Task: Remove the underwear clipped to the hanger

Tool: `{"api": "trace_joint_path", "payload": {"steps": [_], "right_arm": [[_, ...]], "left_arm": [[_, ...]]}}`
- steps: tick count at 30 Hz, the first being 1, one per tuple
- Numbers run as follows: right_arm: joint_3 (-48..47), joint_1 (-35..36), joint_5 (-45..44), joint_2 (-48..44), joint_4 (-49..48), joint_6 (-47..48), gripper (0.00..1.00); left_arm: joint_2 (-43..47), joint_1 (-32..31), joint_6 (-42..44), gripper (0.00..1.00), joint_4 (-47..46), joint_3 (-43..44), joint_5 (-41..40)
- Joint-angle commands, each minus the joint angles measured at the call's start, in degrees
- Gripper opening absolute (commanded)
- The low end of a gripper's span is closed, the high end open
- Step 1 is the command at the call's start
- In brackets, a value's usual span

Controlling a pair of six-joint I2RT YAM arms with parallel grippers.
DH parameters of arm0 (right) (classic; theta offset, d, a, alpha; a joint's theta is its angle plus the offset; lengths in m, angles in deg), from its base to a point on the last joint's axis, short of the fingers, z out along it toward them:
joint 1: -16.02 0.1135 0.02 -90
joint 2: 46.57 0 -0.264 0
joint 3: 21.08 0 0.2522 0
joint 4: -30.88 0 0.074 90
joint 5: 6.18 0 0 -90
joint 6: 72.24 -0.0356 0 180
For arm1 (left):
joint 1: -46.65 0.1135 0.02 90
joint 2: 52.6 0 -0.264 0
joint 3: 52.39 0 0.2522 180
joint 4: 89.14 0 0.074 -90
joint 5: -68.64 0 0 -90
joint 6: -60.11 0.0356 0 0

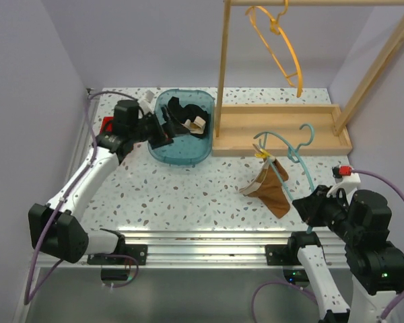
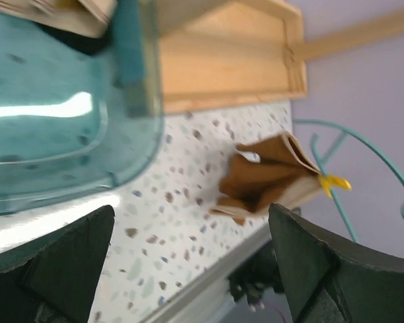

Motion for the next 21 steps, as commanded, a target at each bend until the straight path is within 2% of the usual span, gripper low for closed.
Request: {"api": "trace_joint_path", "payload": {"steps": [1,3,9,16,21], "right_arm": [[1.30,0.15,6.98,-0.92,-4.25,0.27,0.00],[1.75,0.15,7.69,-1.10,-4.17,0.71,0.00],[2.27,0.15,8.31,-1.89,-3.29,1.50,0.00],[4.29,0.15,7.95,-3.74,-2.94,2.38,0.00],[4.91,0.24,7.51,-4.61,-2.32,3.00,0.00]], "left_arm": [[-2.25,-9.00,-10.28,1.00,-12.29,-0.83,5.75],[-5.39,-14.61,-12.58,1.00,-15.21,0.14,6.89],[-14.01,-24.73,-21.54,1.00,-26.11,2.52,7.78],[-21.85,-31.34,-31.47,1.00,-36.83,5.06,8.66],[-24.92,-33.72,-35.88,1.00,-39.92,6.38,7.78]]}}
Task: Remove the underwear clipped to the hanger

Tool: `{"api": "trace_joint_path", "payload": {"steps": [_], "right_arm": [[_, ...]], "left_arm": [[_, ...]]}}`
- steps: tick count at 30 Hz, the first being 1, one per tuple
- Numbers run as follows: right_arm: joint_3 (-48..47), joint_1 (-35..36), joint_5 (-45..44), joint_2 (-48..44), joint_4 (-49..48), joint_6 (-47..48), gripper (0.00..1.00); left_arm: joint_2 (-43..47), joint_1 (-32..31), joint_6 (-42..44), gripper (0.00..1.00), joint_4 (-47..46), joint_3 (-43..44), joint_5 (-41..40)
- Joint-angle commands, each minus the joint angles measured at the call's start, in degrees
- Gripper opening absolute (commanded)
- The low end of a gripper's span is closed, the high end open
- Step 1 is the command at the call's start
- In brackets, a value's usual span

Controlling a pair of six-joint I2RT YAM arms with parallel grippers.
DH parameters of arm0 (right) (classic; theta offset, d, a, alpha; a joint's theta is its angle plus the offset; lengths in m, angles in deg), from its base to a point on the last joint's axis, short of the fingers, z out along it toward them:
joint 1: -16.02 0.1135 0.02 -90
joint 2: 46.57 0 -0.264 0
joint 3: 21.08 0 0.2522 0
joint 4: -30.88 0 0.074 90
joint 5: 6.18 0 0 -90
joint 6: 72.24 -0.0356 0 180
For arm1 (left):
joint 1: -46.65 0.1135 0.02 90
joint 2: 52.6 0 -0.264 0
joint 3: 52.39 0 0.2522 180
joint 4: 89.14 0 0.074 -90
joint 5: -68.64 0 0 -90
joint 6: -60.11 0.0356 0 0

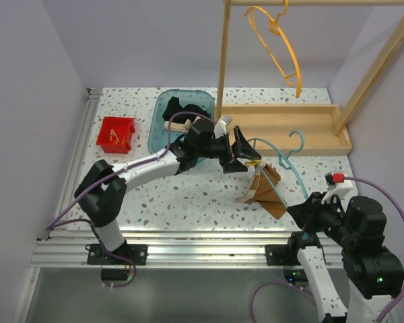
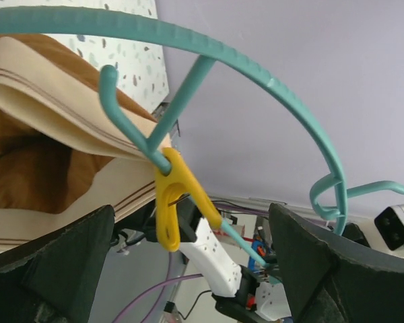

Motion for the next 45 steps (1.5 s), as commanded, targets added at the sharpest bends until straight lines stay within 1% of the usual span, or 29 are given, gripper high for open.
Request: {"api": "trace_joint_path", "payload": {"steps": [1,7,8,9,11,12,14,15,20,22,23,24,25,27,28,29,31,32,33,34,35,36,37,38,39,40,41,43,45], "right_arm": [[0.15,0.24,1.26,-0.92,-2.14,1.66,0.00],[-0.20,0.50,0.91,-1.01,-1.97,1.93,0.00],[-0.29,0.59,0.65,-1.10,-1.97,2.02,0.00],[-0.47,0.59,0.65,-1.01,-1.97,2.02,0.00],[-0.91,0.77,0.39,-1.01,-1.88,2.02,0.00],[-1.08,0.77,0.30,-0.92,-1.71,2.10,0.00],[-1.43,0.86,-0.05,-0.92,-1.53,2.02,0.00],[-1.52,0.94,-0.49,-0.92,-1.35,2.10,0.00],[-2.05,1.03,-4.18,-0.92,-0.83,1.93,0.00],[-2.14,1.03,-8.20,-0.75,-0.13,1.49,0.00],[-2.14,1.03,-11.45,-0.75,0.75,1.14,0.00],[-2.14,1.03,-11.48,-0.66,1.19,0.97,0.00],[-2.23,1.03,-14.44,-0.48,1.63,0.88,0.00],[-2.23,1.03,-16.75,0.04,2.95,0.53,0.00],[-2.49,1.03,-17.97,0.22,3.39,0.35,0.00],[-2.58,1.12,-19.73,0.31,3.83,0.00,0.00],[-3.19,1.12,-20.44,0.40,4.36,-0.27,0.00],[-3.45,1.03,-20.45,0.40,4.36,-0.70,0.00],[-3.72,1.03,-20.45,0.40,4.36,-0.79,0.00],[-3.98,1.03,-20.45,0.40,4.45,-0.88,0.00],[-4.07,1.03,-20.45,0.48,4.62,-0.97,0.00],[-4.16,1.03,-20.36,0.40,4.71,-1.14,0.00],[-4.33,1.03,-20.10,0.40,4.80,-1.23,0.00],[-4.42,1.03,-19.83,0.40,4.80,-1.32,0.00],[-4.42,1.03,-19.66,0.31,4.80,-1.41,0.00],[-4.60,1.12,-19.57,0.13,4.80,-1.50,0.00],[-4.60,1.03,-19.48,0.05,4.80,-1.41,0.00],[-4.69,1.03,-19.48,0.05,5.15,-1.50,0.00],[-4.86,1.03,-19.74,0.05,5.67,-1.58,0.00]], "left_arm": [[-0.93,-1.04,-5.61,1.00,-7.53,3.39,0.15],[-4.27,-2.80,-5.18,1.00,-5.26,5.85,0.50],[-4.62,-3.06,-4.91,0.98,-5.07,5.85,0.67],[-4.80,-3.06,-4.91,0.87,-6.20,4.81,0.94],[-4.45,-3.06,-5.78,0.69,-9.45,2.61,1.20],[-4.10,-3.06,-6.40,0.46,-10.86,1.56,1.38],[-4.01,-3.06,-6.76,0.23,-12.19,0.32,1.99],[-3.92,-3.06,-6.41,0.01,-11.41,0.06,2.08],[-1.29,-2.98,-5.17,0.00,-10.96,-1.26,1.99],[0.03,-2.80,-4.04,0.00,-10.79,-1.96,1.47],[1.34,-2.37,-2.20,0.00,-8.52,-1.71,0.34],[2.05,-2.01,-2.19,0.00,-8.50,-1.70,0.32],[2.75,-1.66,0.42,0.00,-4.84,-1.10,-0.20],[5.30,0.79,3.08,0.00,-1.22,-1.09,-1.26],[6.35,1.93,5.35,0.00,2.28,-1.35,-1.52],[8.71,4.99,6.50,0.00,3.96,-1.79,-1.61],[11.71,9.13,12.03,0.00,12.73,-2.32,-3.53],[14.51,14.20,14.40,0.00,16.08,-2.23,-4.59],[15.84,17.03,19.21,0.00,22.03,-2.23,-5.64],[16.99,20.11,21.52,0.00,24.70,-2.23,-6.61],[18.48,27.10,23.55,0.00,27.16,-2.23,-7.23],[19.10,30.48,25.65,0.00,30.58,-2.32,-7.50],[19.46,33.64,29.24,0.00,31.66,-2.41,-7.59],[19.98,39.76,30.76,0.00,32.19,-2.58,-7.33],[19.99,42.61,32.77,0.00,32.11,-3.37,-6.54],[19.81,45.34,33.49,0.00,31.85,-3.55,-5.66],[18.94,50.50,34.11,0.00,31.49,-3.72,-4.43],[17.53,55.70,36.04,0.00,31.58,-2.68,-4.94],[14.98,58.36,37.27,0.00,32.36,-0.66,-5.74]]}}
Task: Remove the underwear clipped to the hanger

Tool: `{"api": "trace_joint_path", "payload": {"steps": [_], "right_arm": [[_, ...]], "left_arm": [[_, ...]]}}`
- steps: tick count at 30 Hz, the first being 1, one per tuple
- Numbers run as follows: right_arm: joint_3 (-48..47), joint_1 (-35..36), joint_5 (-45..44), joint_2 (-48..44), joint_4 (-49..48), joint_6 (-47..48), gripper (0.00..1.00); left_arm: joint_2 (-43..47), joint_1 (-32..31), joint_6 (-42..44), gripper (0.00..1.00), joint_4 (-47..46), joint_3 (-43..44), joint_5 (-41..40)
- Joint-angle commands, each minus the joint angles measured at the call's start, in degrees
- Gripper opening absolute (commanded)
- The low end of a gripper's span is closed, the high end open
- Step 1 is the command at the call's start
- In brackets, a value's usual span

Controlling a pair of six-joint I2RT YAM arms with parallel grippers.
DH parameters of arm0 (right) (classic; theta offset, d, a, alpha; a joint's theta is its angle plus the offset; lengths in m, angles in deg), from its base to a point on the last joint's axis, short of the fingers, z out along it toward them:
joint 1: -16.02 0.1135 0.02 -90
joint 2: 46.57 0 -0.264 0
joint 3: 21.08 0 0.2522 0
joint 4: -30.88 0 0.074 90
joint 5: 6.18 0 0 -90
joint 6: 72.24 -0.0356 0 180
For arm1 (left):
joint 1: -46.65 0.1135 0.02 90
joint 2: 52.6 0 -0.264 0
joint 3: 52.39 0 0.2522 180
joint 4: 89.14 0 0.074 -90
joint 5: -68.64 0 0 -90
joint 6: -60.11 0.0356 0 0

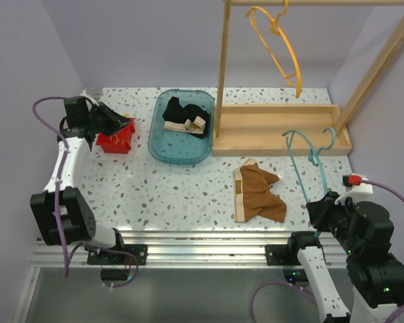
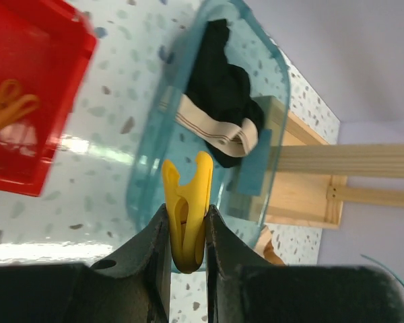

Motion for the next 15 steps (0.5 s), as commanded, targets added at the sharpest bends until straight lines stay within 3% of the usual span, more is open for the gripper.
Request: {"api": "trace_joint_path", "payload": {"steps": [1,6,9,13,14,15], "right_arm": [[-2.50,0.05,-1.62,0.61,4.96,-0.84,0.00],[-4.70,-0.04,-1.89,1.40,6.01,-1.46,0.00],[-6.72,-0.04,-3.12,2.02,6.71,-1.37,0.00],[-8.56,-0.04,-4.26,2.55,7.42,-1.37,0.00],[-8.83,-0.04,-4.52,2.63,7.59,-1.46,0.00],[-9.27,-0.04,-4.96,2.81,7.77,-1.46,0.00]], "left_arm": [[-3.07,4.45,6.70,0.00,3.78,2.52,-0.32],[-7.91,9.20,7.76,0.00,6.34,6.48,-6.65],[-10.63,10.08,7.58,0.10,5.89,7.26,-6.92],[-13.53,10.43,7.58,0.38,5.80,8.85,-6.13],[-14.50,10.43,7.67,0.55,6.06,9.20,-5.60],[-14.77,10.34,7.75,0.62,6.24,9.81,-5.34]]}}
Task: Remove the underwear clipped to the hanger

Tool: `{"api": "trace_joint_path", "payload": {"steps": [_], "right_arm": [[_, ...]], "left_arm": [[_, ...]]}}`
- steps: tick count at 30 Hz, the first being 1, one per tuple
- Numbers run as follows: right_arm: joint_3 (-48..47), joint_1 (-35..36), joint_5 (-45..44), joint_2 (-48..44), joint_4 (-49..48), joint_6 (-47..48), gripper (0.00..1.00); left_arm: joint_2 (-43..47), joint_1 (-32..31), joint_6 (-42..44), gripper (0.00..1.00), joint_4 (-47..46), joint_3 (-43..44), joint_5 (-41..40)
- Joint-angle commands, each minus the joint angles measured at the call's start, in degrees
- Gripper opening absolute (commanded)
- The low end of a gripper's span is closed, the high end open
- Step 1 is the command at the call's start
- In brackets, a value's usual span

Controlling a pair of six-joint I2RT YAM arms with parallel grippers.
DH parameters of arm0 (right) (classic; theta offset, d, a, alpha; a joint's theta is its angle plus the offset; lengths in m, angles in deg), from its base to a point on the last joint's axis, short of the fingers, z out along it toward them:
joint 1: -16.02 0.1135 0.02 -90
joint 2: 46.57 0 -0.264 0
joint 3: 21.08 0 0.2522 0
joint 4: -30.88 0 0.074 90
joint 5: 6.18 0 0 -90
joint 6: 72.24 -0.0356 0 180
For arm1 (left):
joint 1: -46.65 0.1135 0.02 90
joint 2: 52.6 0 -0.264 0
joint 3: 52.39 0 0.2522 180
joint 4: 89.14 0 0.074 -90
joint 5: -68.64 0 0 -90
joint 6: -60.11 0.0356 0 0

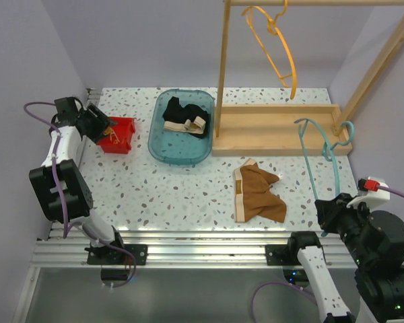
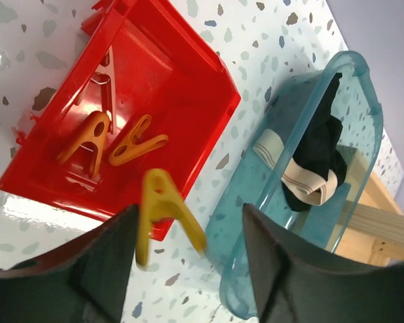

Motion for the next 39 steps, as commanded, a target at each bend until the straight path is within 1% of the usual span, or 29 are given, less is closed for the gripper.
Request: {"api": "trace_joint_path", "payload": {"steps": [1,2,4,5,8,12,14,16,18,19,20,22,23,24,25,26,27,28,29,30,32,36,39], "right_arm": [[-2.84,-0.04,-2.36,2.20,7.77,-0.56,0.00],[-3.28,-0.04,-2.63,2.37,7.94,-0.82,0.00],[-4.60,-0.04,-3.68,2.55,7.95,-1.00,0.00],[-5.13,-0.04,-4.21,2.99,7.86,-1.18,0.00],[-6.98,0.05,-5.26,4.74,6.46,-0.83,0.00],[-11.01,-0.04,-6.41,8.77,1.20,-0.21,0.00],[-12.77,-0.04,-6.93,11.24,-1.27,0.58,0.00],[-15.23,-0.04,-6.94,15.46,-4.96,1.19,0.00],[-17.51,-0.04,-6.85,19.93,-8.12,1.90,0.00],[-18.40,-0.04,-7.02,21.52,-9.27,2.07,0.00],[-18.93,0.05,-7.11,22.75,-11.98,2.34,0.00],[-19.81,0.05,-7.38,25.91,-15.50,2.69,0.00],[-20.16,0.05,-7.55,26.97,-18.91,2.69,0.00],[-20.95,-0.04,-7.20,28.46,-20.69,2.69,0.00],[-21.74,-0.04,-6.94,31.18,-22.19,2.95,0.00],[-22.70,-0.04,-6.94,33.03,-24.72,2.78,0.00],[-25.15,-0.04,-6.24,34.62,-25.79,2.78,0.00],[-26.65,0.05,-5.80,38.20,-26.85,2.86,0.00],[-28.32,-0.04,-5.62,40.06,-27.73,2.60,0.00],[-31.64,-0.04,-5.36,41.65,-28.17,2.52,0.00],[-34.74,-0.04,-4.57,46.29,-29.14,2.52,0.00],[-41.85,-0.04,-2.11,53.60,-28.71,1.72,0.00],[-44.41,-0.04,-0.08,58.00,-28.44,0.50,0.00]], "left_arm": [[-1.35,0.20,1.24,0.68,0.32,3.35,0.76],[-1.61,0.29,1.16,0.78,0.32,3.52,1.29],[-1.62,0.20,0.89,0.88,0.06,3.44,1.56],[-1.44,0.29,0.98,0.95,-0.03,3.35,1.82],[-0.30,0.20,0.45,1.00,-0.47,2.38,2.96],[3.82,0.29,-1.30,1.00,-1.18,-0.16,5.51],[8.21,0.20,-2.27,1.00,-1.35,-1.65,7.61],[11.90,0.29,-4.11,1.00,-2.14,-4.99,9.63],[17.35,0.20,-6.82,1.00,-3.71,-9.54,13.41],[20.94,-0.15,-7.97,1.00,-4.77,-11.14,16.55],[22.54,-0.67,-9.03,1.00,-5.47,-14.11,17.89],[26.40,-2.68,-10.88,1.00,-7.93,-16.50,21.57],[27.47,-3.31,-11.67,1.00,-9.07,-19.13,22.99],[28.26,-3.66,-13.42,1.00,-12.57,-20.37,24.65],[29.75,-4.45,-14.48,1.00,-14.43,-21.43,27.89],[30.37,-4.80,-17.01,1.00,-18.80,-23.53,29.32],[31.16,-5.16,-18.17,1.00,-21.54,-24.42,30.46],[32.30,-5.86,-19.49,1.00,-24.00,-25.21,32.65],[32.66,-6.21,-20.72,1.00,-30.03,-26.43,33.97],[32.92,-6.47,-23.43,1.00,-32.27,-26.88,35.38],[33.63,-7.62,-25.03,1.00,-36.31,-27.24,37.32],[34.16,-9.02,-25.12,1.00,-37.30,-27.32,38.73],[34.42,-10.16,-24.34,1.00,-36.25,-27.94,39.79]]}}
